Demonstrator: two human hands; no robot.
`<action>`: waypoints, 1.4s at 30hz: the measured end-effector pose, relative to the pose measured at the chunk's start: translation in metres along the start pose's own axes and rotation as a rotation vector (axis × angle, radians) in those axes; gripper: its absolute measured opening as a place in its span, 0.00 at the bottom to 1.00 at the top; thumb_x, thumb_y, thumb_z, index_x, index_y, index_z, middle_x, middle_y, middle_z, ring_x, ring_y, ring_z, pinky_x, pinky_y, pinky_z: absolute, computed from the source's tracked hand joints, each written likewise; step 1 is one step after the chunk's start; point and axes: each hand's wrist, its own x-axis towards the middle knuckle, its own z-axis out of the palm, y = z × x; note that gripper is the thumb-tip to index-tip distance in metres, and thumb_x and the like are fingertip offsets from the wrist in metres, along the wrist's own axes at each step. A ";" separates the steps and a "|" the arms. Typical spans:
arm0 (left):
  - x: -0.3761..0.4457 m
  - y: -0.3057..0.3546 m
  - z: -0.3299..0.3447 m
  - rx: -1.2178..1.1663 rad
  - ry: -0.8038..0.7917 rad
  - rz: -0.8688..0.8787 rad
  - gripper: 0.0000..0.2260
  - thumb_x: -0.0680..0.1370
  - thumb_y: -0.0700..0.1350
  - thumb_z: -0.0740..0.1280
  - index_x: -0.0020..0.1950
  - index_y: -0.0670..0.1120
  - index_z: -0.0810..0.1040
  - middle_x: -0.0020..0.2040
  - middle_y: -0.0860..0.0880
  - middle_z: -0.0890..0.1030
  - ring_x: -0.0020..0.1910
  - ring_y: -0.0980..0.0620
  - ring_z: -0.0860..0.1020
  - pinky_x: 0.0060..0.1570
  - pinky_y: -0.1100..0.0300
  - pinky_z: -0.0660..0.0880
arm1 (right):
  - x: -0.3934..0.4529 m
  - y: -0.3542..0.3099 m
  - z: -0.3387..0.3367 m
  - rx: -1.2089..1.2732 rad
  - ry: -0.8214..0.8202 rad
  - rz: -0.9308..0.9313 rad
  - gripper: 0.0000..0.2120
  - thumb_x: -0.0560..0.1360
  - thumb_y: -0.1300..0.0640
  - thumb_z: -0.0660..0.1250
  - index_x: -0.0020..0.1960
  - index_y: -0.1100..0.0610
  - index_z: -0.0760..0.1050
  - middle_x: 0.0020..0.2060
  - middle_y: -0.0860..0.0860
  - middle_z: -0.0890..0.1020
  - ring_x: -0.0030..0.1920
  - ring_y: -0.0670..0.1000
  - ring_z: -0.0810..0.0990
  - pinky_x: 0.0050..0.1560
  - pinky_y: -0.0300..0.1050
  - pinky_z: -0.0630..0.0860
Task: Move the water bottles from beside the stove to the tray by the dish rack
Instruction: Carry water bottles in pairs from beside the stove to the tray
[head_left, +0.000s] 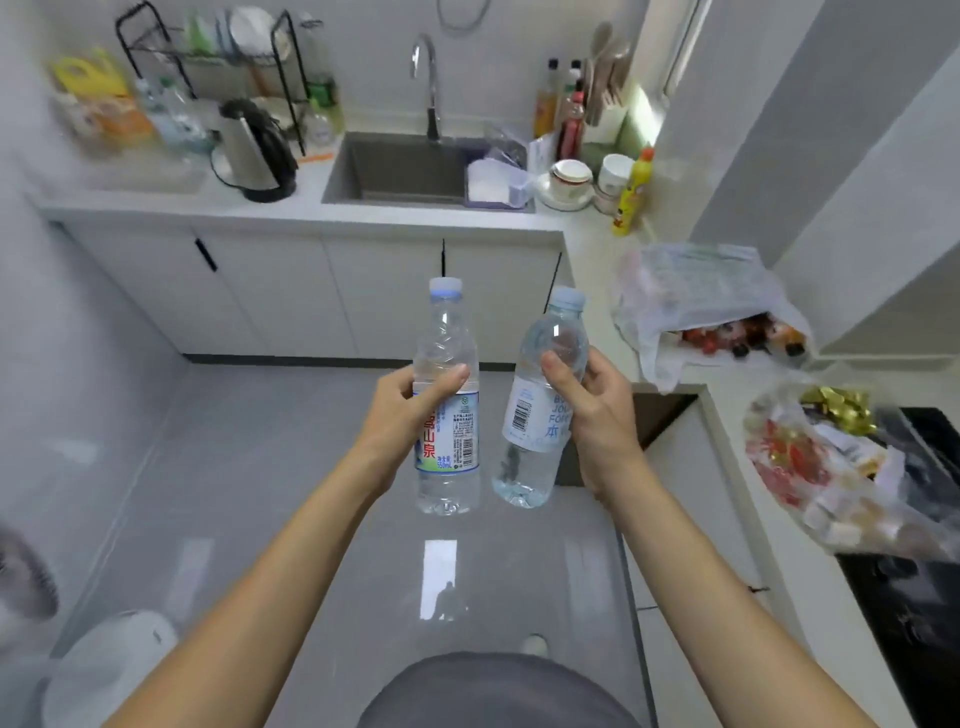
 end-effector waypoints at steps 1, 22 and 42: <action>0.008 0.003 -0.016 -0.020 0.043 0.001 0.09 0.79 0.50 0.72 0.45 0.45 0.82 0.34 0.53 0.85 0.33 0.57 0.83 0.33 0.67 0.76 | 0.014 0.003 0.019 0.007 -0.031 0.004 0.21 0.74 0.53 0.76 0.61 0.66 0.79 0.55 0.61 0.87 0.51 0.53 0.86 0.52 0.45 0.82; 0.251 0.085 -0.316 -0.040 0.721 -0.037 0.20 0.75 0.59 0.76 0.51 0.41 0.84 0.43 0.43 0.88 0.39 0.52 0.86 0.39 0.60 0.79 | 0.360 0.025 0.395 0.016 -0.651 0.063 0.22 0.71 0.54 0.78 0.60 0.64 0.79 0.47 0.51 0.86 0.46 0.47 0.85 0.48 0.39 0.81; 0.439 0.130 -0.701 0.026 0.835 0.001 0.09 0.76 0.56 0.76 0.51 0.53 0.84 0.44 0.53 0.89 0.42 0.54 0.88 0.34 0.60 0.78 | 0.537 0.078 0.782 -0.092 -0.687 0.075 0.17 0.74 0.55 0.80 0.60 0.55 0.81 0.55 0.56 0.87 0.54 0.51 0.86 0.51 0.42 0.82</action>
